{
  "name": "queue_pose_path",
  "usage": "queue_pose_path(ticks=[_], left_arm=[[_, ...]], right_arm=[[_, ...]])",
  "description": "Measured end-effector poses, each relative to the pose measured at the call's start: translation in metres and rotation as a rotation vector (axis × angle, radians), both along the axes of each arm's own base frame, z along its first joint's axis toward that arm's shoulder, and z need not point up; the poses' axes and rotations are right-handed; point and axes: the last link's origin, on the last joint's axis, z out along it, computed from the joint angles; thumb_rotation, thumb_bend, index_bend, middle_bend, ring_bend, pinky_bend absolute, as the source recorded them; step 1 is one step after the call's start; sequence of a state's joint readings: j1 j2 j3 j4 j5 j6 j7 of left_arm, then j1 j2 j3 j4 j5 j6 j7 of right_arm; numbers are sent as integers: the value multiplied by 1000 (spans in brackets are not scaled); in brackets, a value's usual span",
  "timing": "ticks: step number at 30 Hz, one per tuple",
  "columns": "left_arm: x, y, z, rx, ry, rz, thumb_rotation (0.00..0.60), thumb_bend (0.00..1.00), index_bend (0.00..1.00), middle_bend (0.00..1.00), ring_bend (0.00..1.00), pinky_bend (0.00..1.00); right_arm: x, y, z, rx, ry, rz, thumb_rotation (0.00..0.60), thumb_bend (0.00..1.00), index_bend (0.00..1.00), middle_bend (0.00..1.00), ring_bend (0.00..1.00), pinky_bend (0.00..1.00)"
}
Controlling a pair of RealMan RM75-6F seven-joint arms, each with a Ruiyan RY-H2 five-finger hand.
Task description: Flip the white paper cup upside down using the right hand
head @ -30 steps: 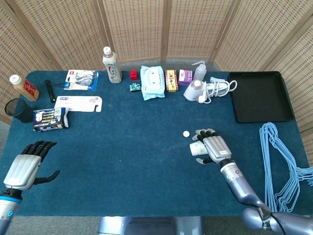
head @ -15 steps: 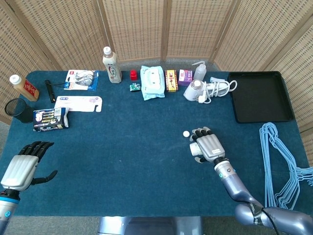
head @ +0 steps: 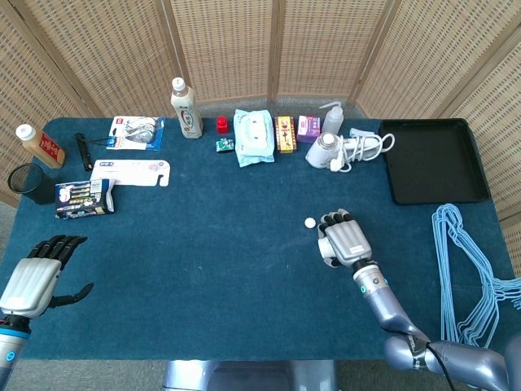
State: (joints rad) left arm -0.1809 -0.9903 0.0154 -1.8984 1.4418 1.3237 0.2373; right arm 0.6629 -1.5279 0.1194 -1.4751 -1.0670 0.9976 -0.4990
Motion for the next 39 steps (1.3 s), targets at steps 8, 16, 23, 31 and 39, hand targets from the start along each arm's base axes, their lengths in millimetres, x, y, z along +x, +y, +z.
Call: queue_pose_path(ticks=[8, 16, 23, 31, 39], left_arm=[[0, 1, -2, -5, 1, 0, 330, 248, 118, 181, 120, 162], [0, 1, -2, -3, 6, 2, 331, 248, 119, 181, 120, 163], [0, 0, -1, -4, 12, 8, 326, 248, 118, 181, 120, 163], [-1, -2, 3, 3, 21, 16, 329, 248, 119, 181, 120, 162], [0, -4, 7, 11, 30, 21, 330, 248, 119, 181, 120, 162]], right_arm=[[8, -4, 11, -18, -170, -69, 566, 247, 486, 282, 225, 133], [16, -15, 21, -15, -513, -228, 564, 247, 486, 302, 242, 135], [18, -28, 17, 13, -791, -382, 564, 247, 480, 302, 245, 135], [16, -43, 3, 37, -958, -488, 566, 247, 475, 303, 245, 133], [13, -54, -7, 18, -1021, -501, 564, 246, 473, 303, 245, 132]])
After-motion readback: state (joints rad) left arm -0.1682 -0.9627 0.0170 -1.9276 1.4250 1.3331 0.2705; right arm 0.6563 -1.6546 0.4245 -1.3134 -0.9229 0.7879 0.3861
